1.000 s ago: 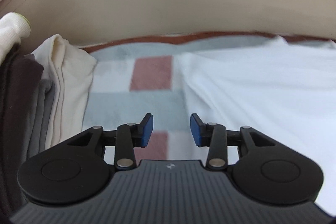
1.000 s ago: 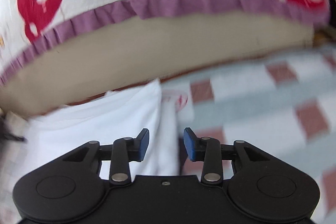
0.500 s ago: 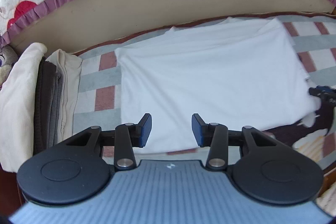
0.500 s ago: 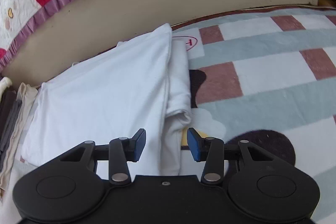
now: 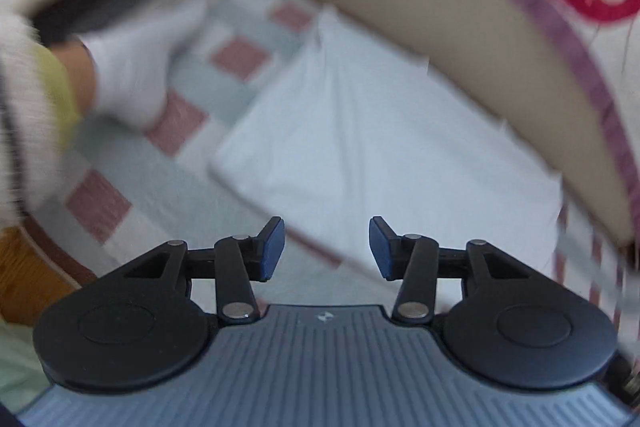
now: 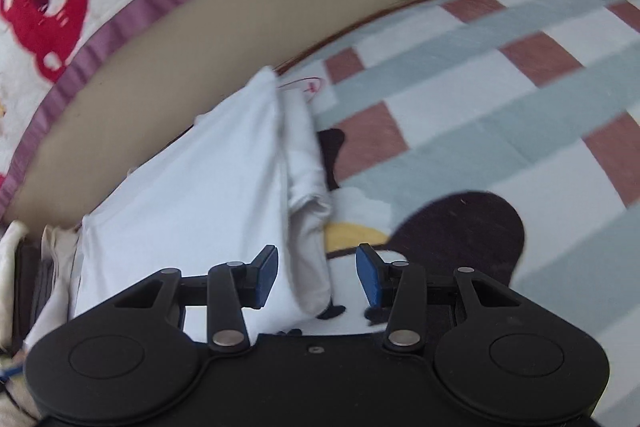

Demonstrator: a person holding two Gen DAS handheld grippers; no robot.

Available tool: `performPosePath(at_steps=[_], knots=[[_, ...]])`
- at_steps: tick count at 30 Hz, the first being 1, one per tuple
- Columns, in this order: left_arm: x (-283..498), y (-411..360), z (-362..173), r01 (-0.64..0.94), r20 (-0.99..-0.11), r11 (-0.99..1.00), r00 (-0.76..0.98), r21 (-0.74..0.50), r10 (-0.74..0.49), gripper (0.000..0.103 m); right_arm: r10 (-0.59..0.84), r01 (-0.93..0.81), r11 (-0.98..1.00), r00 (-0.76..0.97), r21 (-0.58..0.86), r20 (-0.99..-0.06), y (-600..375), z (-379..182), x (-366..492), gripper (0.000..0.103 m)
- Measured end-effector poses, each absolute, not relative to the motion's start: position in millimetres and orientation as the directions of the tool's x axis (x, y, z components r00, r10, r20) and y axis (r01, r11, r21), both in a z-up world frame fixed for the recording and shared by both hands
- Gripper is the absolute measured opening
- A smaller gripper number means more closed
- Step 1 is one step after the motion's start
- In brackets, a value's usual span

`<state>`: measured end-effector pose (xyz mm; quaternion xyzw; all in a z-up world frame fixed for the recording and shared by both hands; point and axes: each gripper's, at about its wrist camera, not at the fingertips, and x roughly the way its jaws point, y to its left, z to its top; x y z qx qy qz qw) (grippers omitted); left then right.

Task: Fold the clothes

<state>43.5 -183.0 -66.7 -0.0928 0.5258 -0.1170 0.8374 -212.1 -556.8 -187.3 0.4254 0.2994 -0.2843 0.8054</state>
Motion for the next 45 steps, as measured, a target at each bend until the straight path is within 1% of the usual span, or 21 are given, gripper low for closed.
performPosePath(at_steps=[3,5,7,10,13,16,21,22,23,24,27,28,34,37,38,39,41,42,43,44,45], knots=[[53,-166,-100,0.095,-0.876,0.964,0.401,-0.25,-0.267,0.046,-0.173,0.712,0.398,0.677,0.578,-0.715,-552,-192,-214,0.05],[56,-156,-116,0.101,-0.884,0.98,0.422,-0.172,-0.199,0.046,-0.144,0.701,0.345,0.696,0.624,-0.703,-546,-197,-212,0.054],[61,-144,-130,0.106,-0.889,0.987,0.43,-0.122,-0.157,0.046,-0.126,0.719,0.324,0.677,0.615,-0.725,-538,-203,-202,0.061],[78,-126,-146,0.067,-0.889,0.977,0.405,-0.204,-0.214,0.046,-0.104,0.746,0.264,0.652,0.612,-0.751,-529,-217,-192,0.061],[89,-121,-152,0.042,-0.851,0.948,0.429,-0.314,-0.301,0.046,-0.103,0.76,0.198,0.644,0.619,-0.758,-518,-233,-191,0.061],[94,-119,-155,0.012,-0.792,0.915,0.497,-0.403,-0.355,0.053,-0.17,0.756,0.175,0.654,0.631,-0.737,-506,-237,-192,0.061],[105,-132,-170,-0.005,-0.81,0.936,0.502,-0.352,-0.302,0.055,-0.302,0.719,0.178,0.69,0.672,-0.658,-502,-246,-184,0.061],[104,-132,-171,0.001,-0.8,0.94,0.524,-0.342,-0.292,0.055,-0.332,0.712,0.178,0.693,0.679,-0.64,-502,-248,-183,0.06],[104,-131,-170,0.0,-0.795,0.947,0.543,-0.322,-0.271,0.055,-0.359,0.71,0.185,0.692,0.679,-0.626,-503,-249,-181,0.053],[104,-131,-169,-0.01,-0.798,0.958,0.556,-0.287,-0.233,0.055,-0.376,0.722,0.215,0.683,0.658,-0.626,-504,-247,-179,0.005],[103,-122,-166,-0.046,-0.801,0.973,0.578,-0.226,-0.159,0.053,-0.447,0.739,0.311,0.669,0.598,-0.594,-498,-224,-180,0.007],[105,-116,-167,-0.06,-0.804,0.969,0.571,-0.241,-0.165,0.053,-0.462,0.74,0.332,0.668,0.585,-0.583,-495,-217,-180,0.007],[114,-123,-171,-0.065,-0.822,0.942,0.51,-0.33,-0.253,0.055,-0.468,0.793,0.384,0.608,0.473,-0.641,-490,-216,-167,0.007],[120,-136,-175,-0.029,-0.809,0.938,0.516,-0.345,-0.281,0.064,-0.449,0.78,0.358,0.626,0.514,-0.637,-494,-219,-174,0.01],[122,-141,-176,-0.014,-0.804,0.941,0.524,-0.339,-0.282,0.07,-0.441,0.774,0.34,0.633,0.534,-0.636,-495,-220,-176,0.011],[123,-145,-177,0.004,-0.794,0.943,0.538,-0.334,-0.283,0.075,-0.436,0.77,0.323,0.637,0.55,-0.636,-495,-220,-177,0.015],[127,-156,-180,0.043,-0.779,0.955,0.568,-0.293,-0.265,0.076,-0.423,0.761,0.294,0.646,0.578,-0.636,-495,-224,-179,0.016],[128,-162,-182,0.06,-0.773,0.963,0.583,-0.264,-0.248,0.073,-0.416,0.757,0.281,0.65,0.59,-0.636,-495,-227,-179,0.017],[128,-167,-182,0.071,-0.768,0.97,0.598,-0.233,-0.229,0.065,-0.406,0.752,0.268,0.655,0.603,-0.637,-495,-230,-179,0.021],[129,-171,-182,0.085,-0.765,0.975,0.607,-0.207,-0.215,0.027,-0.392,0.748,0.258,0.659,0.611,-0.641,-495,-234,-177,0.027],[130,-173,-182,0.097,-0.765,0.973,0.603,-0.211,-0.226,0.012,-0.383,0.749,0.258,0.659,0.61,-0.648,-496,-238,-174,0.039]])
